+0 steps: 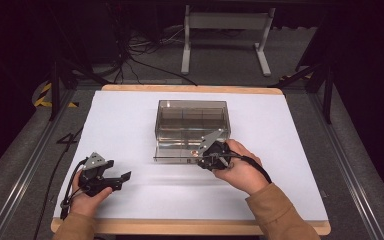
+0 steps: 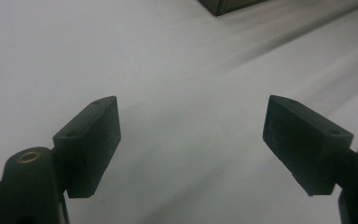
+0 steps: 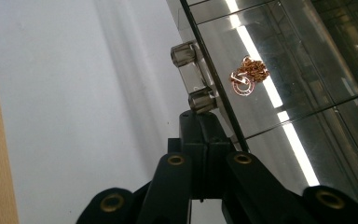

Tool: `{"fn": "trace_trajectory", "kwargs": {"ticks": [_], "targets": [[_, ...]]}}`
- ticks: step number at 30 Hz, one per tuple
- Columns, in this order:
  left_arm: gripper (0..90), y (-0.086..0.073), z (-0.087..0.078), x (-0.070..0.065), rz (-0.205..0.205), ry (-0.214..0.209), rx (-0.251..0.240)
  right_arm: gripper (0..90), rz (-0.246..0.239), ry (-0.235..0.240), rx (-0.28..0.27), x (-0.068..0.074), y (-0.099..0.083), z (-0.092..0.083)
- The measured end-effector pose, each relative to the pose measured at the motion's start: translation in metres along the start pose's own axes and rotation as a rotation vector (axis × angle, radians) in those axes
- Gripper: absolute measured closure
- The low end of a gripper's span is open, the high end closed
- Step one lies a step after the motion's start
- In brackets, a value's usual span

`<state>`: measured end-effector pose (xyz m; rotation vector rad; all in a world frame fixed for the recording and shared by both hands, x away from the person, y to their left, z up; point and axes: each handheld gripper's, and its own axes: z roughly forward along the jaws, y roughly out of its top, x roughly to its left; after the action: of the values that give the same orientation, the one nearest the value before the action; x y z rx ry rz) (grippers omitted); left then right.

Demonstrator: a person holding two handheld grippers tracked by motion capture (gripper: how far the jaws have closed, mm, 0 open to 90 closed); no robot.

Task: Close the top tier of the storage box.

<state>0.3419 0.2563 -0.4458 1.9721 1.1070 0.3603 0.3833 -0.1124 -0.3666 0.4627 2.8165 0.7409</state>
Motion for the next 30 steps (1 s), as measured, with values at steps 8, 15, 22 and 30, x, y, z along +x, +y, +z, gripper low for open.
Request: {"fn": "trace_trajectory", "kwargs": {"ticks": [8,15,22,30], "targets": [[19.7,0.0,0.0,0.0,-0.002,-0.004,0.001,90.0,0.008,-0.02,-0.024,-0.003,0.002,0.0],[19.7,0.001,0.001,0.001,0.002,-0.008,0.002,90.0,0.019,-0.041,-0.049,-0.01,0.002,0.0],[19.8,0.001,0.001,0.001,0.003,-0.007,0.002,90.0,0.041,-0.059,-0.071,-0.016,0.002,0.0],[19.8,0.001,0.001,0.001,0.001,-0.004,0.004,90.0,0.06,-0.073,-0.091,-0.023,0.002,0.0]]}}
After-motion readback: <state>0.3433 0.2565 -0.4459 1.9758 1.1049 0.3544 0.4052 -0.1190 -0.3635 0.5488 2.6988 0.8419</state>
